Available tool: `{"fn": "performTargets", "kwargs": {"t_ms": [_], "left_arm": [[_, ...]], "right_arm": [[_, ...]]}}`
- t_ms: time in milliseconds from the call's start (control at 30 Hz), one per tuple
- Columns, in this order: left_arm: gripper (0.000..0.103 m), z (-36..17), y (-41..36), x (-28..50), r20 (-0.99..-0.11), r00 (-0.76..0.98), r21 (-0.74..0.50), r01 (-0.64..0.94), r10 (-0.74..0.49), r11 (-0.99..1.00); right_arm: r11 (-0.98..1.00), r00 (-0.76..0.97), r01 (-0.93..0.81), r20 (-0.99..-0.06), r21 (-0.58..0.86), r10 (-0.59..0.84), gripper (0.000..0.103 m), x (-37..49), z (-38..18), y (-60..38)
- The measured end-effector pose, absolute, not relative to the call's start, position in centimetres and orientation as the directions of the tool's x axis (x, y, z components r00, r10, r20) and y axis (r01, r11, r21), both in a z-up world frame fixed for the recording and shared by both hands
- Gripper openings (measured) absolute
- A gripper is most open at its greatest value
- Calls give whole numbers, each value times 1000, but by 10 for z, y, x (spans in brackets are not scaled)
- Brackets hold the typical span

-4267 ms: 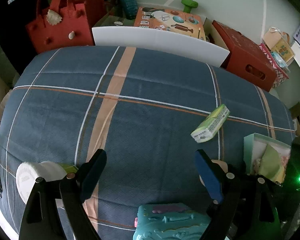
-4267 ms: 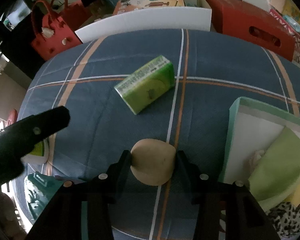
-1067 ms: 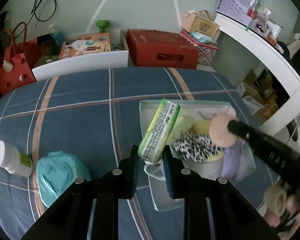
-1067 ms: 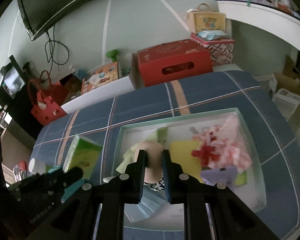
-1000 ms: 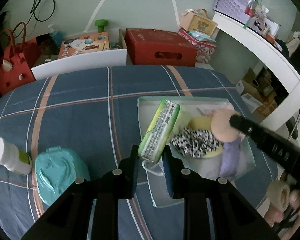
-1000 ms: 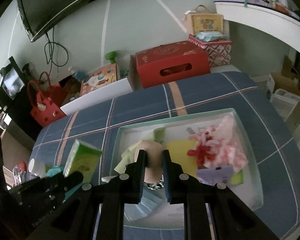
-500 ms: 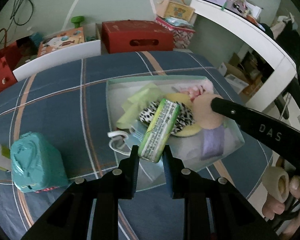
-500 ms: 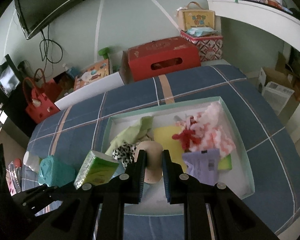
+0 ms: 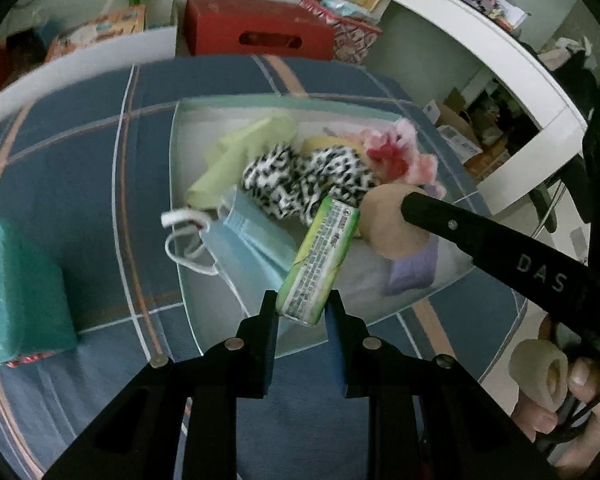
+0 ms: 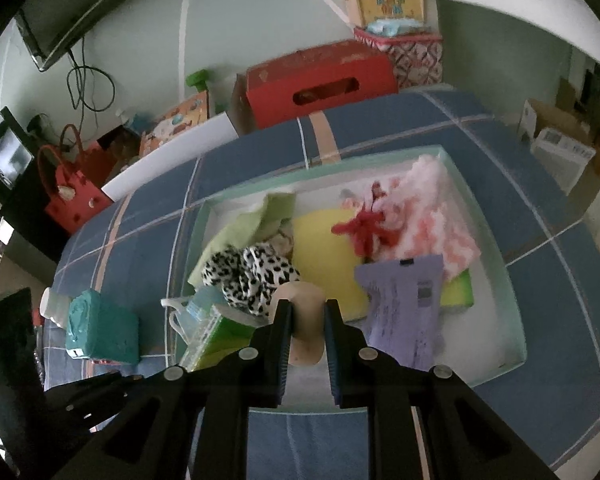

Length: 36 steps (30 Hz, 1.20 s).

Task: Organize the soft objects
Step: 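Carry the sponge and tissue pack into the tray and release both, then withdraw both open tools back from the tray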

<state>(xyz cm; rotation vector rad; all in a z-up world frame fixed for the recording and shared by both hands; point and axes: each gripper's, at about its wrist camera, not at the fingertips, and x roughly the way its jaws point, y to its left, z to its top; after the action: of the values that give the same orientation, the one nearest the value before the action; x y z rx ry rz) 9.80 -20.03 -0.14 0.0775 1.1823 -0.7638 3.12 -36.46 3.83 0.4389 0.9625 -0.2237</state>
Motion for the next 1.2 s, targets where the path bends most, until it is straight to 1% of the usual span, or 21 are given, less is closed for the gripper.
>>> {"fn": "performTargets", "kwargs": {"t_ms": [67,167,333,367,467,600,767,933,1000,1033,1200], "left_arm": [[25,-11,-200,103,-861,149,-336,550,-486,765],[25,-19,-198,107,-854,111,-387,518,-509,763],[26,-21,-194,109,-851,104,-407,490,-515,771],[27,-22,-194,110,-853,104,-406,483,-512,775],[33,-24,-189,113,-862,109,-397,461,-494,794],[38,-27,-182,117,-873,104,-391,434,-477,811],[39,-28,-179,117,-874,102,-393,429,-476,813],[40,-17,-177,113,-872,109,-386,445,-476,808],[48,-8,-176,111,-865,124,-384,458,-485,802],[49,-5,-176,110,-863,133,-381,463,-487,801],[50,13,-168,106,-860,207,-332,466,-466,820]], "right_arm": [[885,540,381,-841,266,21,18,33,30,-366],[879,515,393,-856,270,33,18,35,18,-369],[866,490,415,-871,279,45,21,35,5,-376],[864,487,420,-872,277,43,21,34,4,-377],[860,474,435,-880,266,33,21,34,1,-380],[862,453,448,-891,237,10,21,35,-2,-381],[866,435,452,-900,213,-6,21,36,-4,-380],[877,432,442,-902,187,-26,20,37,2,-375],[884,445,431,-895,180,-34,21,37,8,-371],[888,452,424,-891,177,-38,21,37,11,-369],[904,467,400,-883,153,-57,21,38,21,-358]]}}
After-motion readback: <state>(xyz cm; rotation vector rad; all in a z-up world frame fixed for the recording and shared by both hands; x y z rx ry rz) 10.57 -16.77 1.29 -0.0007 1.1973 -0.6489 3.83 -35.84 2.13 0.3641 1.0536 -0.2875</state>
